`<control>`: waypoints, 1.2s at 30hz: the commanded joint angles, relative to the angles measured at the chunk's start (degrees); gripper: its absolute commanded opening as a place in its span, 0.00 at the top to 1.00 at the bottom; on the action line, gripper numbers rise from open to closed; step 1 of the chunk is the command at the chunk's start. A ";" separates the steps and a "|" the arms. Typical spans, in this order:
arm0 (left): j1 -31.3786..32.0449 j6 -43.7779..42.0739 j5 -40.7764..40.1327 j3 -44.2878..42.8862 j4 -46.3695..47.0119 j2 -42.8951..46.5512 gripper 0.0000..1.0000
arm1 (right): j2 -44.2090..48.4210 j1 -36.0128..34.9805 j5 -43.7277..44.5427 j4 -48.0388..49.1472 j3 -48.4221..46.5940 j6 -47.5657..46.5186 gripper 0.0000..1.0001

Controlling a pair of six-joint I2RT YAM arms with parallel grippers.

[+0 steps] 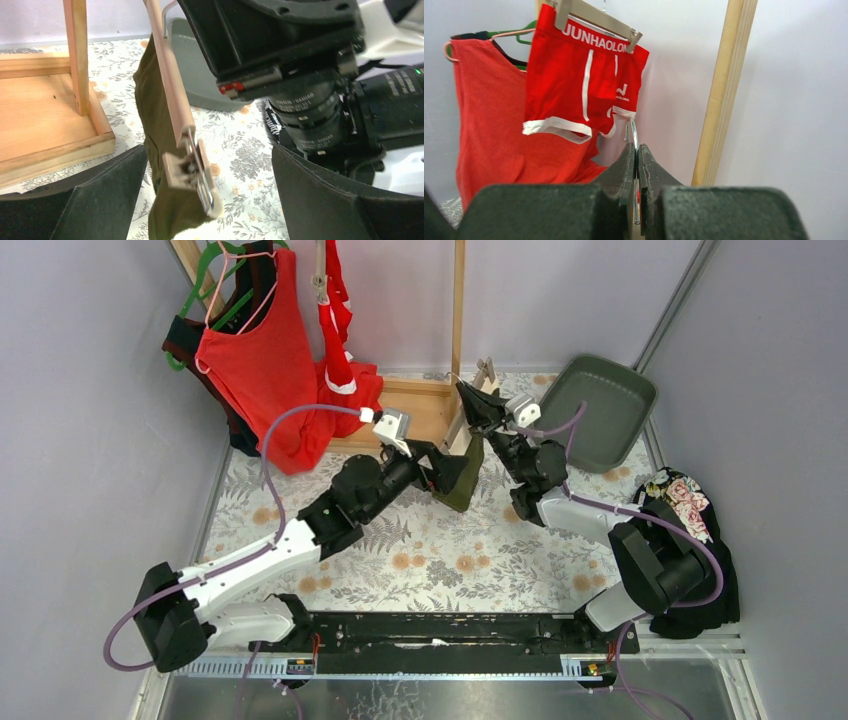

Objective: Clip the underwear to the hanger
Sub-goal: Adjust the hanger.

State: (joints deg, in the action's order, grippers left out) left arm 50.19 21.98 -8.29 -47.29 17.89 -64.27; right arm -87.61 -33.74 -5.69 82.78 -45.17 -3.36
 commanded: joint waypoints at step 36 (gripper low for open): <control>-3.02 -9.33 -2.73 -18.60 -9.87 -14.66 0.27 | 12.60 0.08 -2.76 4.84 9.30 1.10 1.00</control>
State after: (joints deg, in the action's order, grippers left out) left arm 47.83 15.44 -11.57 -62.04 8.01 -78.39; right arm -78.00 -33.19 -6.96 84.84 -36.07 -2.26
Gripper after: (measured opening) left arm 0.693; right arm 0.075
